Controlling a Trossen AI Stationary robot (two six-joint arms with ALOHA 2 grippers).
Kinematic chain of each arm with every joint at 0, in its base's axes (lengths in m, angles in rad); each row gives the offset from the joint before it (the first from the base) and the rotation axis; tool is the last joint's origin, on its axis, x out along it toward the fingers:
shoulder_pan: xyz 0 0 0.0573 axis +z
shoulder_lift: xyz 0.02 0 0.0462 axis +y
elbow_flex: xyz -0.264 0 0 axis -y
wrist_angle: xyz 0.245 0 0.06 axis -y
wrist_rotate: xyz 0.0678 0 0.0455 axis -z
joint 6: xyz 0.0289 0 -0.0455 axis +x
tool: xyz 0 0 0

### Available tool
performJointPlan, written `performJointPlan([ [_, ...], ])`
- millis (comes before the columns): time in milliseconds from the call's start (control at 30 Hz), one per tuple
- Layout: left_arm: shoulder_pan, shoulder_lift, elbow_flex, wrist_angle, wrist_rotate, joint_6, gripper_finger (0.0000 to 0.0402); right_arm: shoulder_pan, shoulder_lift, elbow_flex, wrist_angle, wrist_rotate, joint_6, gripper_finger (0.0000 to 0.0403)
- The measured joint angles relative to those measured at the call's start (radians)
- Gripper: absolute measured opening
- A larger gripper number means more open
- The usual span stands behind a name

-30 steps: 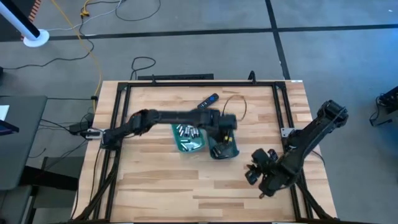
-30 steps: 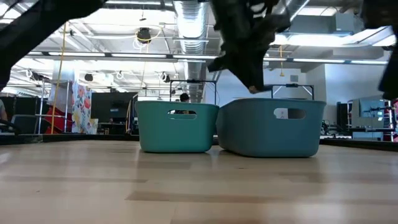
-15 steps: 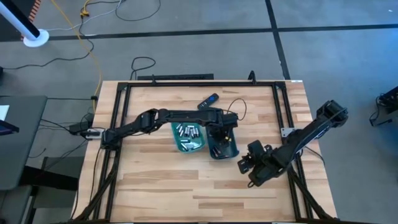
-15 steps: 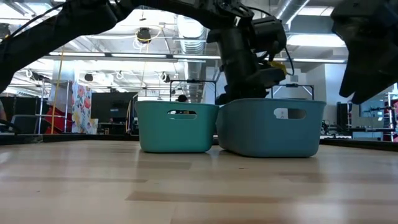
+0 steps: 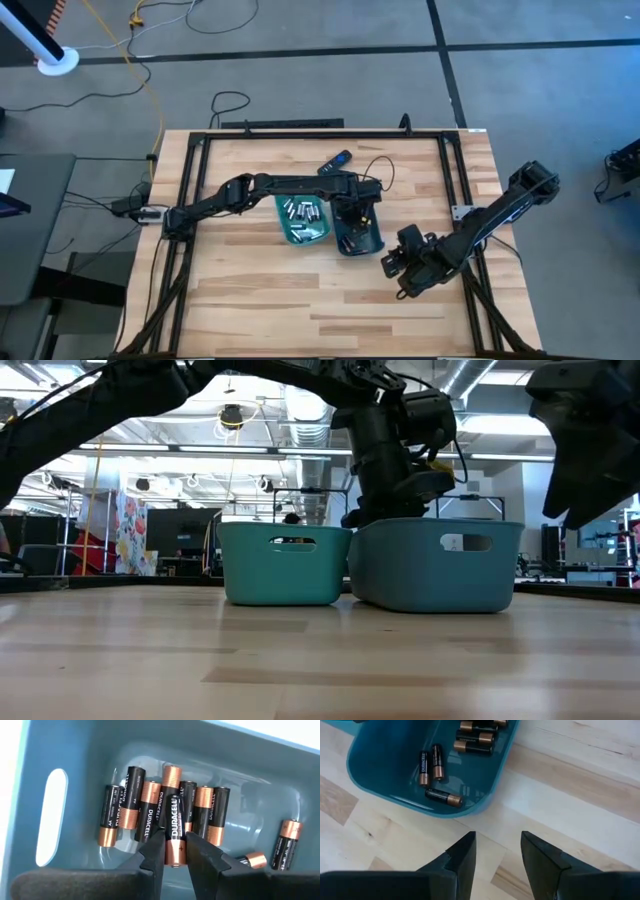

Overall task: Sort batteries
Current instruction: Put the copper and black battery into the blue bin

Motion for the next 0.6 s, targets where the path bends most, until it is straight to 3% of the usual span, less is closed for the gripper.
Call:
performJointPlan([
  [600,0.0,0.0,0.0,0.01,0.0,-0.057,0.0074,0.0,0.0,0.0,0.022,-0.005,0.0,0.0171],
])
